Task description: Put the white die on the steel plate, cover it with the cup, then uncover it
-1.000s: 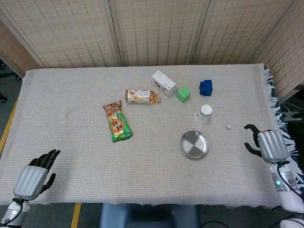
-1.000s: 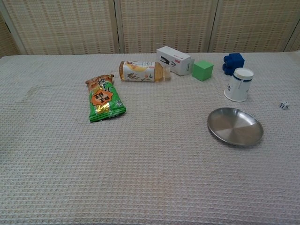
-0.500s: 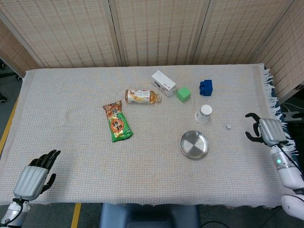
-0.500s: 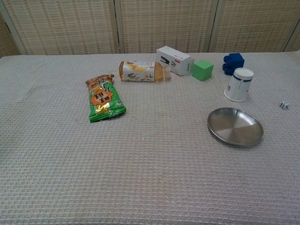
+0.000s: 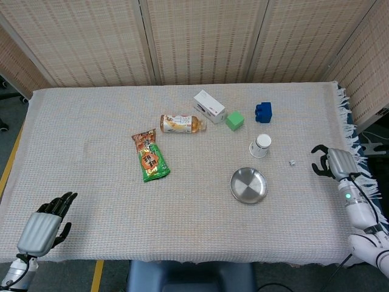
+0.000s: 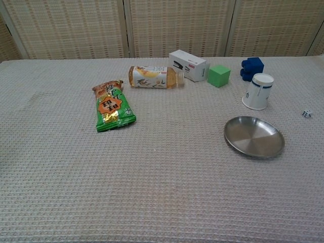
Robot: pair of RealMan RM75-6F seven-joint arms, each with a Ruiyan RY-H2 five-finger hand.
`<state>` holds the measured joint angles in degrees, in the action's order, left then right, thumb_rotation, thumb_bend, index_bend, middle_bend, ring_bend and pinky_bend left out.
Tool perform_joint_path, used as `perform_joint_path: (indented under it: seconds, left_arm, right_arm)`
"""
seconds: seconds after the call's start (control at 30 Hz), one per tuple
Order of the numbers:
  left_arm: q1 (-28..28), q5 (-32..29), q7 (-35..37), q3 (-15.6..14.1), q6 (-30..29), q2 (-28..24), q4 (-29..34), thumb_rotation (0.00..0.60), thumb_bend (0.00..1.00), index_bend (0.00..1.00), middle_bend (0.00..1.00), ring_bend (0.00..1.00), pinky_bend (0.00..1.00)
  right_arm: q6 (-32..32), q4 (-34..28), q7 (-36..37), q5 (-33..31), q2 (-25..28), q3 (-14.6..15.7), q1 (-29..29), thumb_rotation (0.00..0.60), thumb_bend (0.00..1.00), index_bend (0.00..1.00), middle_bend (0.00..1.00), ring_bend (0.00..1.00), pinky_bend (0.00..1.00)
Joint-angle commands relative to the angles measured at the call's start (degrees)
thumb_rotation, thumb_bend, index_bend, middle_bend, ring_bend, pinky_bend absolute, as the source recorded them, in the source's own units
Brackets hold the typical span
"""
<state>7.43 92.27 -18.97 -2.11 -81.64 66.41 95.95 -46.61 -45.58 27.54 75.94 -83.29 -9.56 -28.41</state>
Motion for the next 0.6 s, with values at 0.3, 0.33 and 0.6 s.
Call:
perform_joint_path:
  seconds: [0.3, 0.33, 0.6]
  left_arm:
    - [-0.06, 0.05, 0.13, 0.00, -0.18, -0.04, -0.05, 0.600, 0.45, 0.07, 0.10, 0.19, 0.36]
    - [-0.05, 0.04, 0.11, -0.01, -0.15, -0.04, -0.04, 0.600, 0.45, 0.07, 0.10, 0.19, 0.36]
    - [-0.01, -0.02, 0.14, -0.03, -0.03, -0.05, -0.01, 0.600, 0.45, 0.07, 0.10, 0.19, 0.36]
  right_arm:
    - [3.43, 5.19, 2.19, 0.05, -3.64, 0.98, -1.58, 0.600, 0.30, 0.34, 0.84, 0.90, 0.76]
    - [3.40, 5.43, 2.50, 0.17, -3.82, 1.04, -1.62, 0.600, 0.30, 0.34, 0.84, 0.90, 0.76]
    - [2.51, 9.23, 4.86, 1.33, -6.66, 1.57, -1.92, 0.600, 0.30, 0.37, 0.85, 0.91, 0.77]
